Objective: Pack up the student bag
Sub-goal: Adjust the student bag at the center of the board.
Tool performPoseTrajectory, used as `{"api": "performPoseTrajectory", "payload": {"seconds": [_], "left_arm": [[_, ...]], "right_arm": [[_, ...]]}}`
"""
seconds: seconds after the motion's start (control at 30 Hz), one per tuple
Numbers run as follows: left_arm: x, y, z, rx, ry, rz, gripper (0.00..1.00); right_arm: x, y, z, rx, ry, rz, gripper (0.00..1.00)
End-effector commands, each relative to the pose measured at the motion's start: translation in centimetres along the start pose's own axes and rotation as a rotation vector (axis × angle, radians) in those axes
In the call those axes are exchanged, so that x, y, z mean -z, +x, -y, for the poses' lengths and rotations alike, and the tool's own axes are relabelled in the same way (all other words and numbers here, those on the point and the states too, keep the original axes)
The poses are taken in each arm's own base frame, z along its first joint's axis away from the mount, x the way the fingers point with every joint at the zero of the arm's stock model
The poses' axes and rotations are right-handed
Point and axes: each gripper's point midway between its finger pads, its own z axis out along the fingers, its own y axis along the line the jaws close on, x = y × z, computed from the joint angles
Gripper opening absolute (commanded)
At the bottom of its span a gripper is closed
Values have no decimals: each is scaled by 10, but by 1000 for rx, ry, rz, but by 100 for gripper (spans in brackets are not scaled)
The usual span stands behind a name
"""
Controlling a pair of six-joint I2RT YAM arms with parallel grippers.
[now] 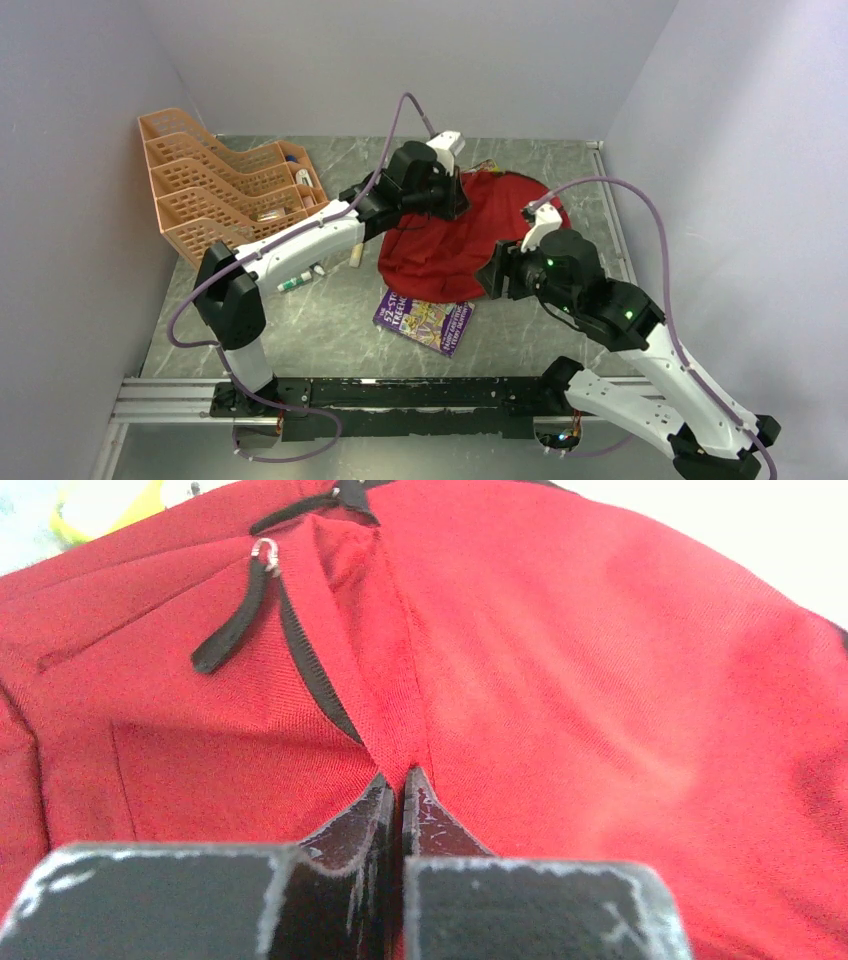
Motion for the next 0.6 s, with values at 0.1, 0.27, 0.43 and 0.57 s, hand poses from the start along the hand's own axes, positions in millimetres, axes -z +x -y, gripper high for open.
{"api": "performPoseTrajectory", "payload": {"seconds": [0.1,0.27,0.43,0.57], "left_arm": [[36,-108,28,-155,-22,314,5],[47,-135,18,-230,-104,432,5],[59,-141,4,-297,-158,532,5],[61,-121,0,-310,-113,575,5]], "right_arm": [[34,-5,22,-225,131,73,74],[49,-6,45,-340,231,155,74],[74,-18,67,-462,307,302,72],[77,-24,75,-509,307,400,70]]}}
